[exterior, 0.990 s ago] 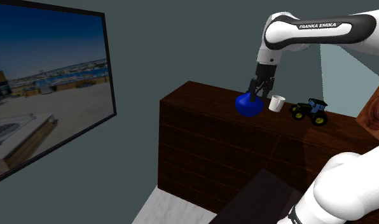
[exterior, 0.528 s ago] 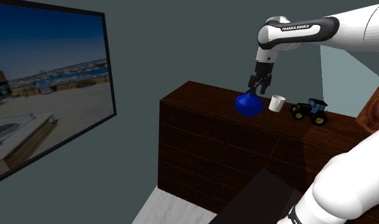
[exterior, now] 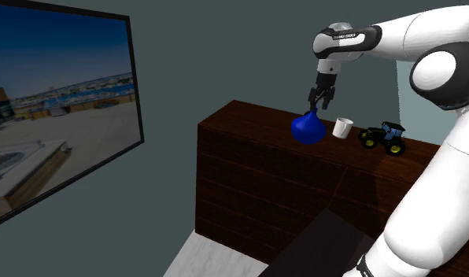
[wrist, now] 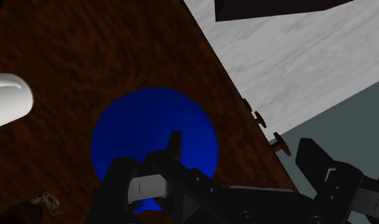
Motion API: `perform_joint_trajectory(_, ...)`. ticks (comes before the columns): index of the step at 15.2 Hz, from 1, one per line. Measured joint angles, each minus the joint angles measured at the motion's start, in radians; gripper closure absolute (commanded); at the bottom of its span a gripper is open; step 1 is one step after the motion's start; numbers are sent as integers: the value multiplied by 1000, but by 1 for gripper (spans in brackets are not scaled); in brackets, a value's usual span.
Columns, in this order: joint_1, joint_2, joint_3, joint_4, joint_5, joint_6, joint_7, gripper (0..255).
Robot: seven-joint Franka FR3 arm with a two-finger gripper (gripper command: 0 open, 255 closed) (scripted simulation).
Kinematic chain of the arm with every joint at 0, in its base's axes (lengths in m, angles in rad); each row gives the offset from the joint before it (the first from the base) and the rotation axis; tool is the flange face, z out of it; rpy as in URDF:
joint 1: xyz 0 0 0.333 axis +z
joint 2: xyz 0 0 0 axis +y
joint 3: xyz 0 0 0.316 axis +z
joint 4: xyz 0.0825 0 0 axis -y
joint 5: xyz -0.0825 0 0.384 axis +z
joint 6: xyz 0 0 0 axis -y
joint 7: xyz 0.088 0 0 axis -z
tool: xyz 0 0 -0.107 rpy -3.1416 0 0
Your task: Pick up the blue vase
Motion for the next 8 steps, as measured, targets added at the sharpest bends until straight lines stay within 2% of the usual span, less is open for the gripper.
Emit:
perform_joint_trajectory(5, -73, 211, -39, 239, 83, -35, -102, 0)
perform_joint_trajectory(8, -131, 341, -46, 421, 136, -90, -145, 0)
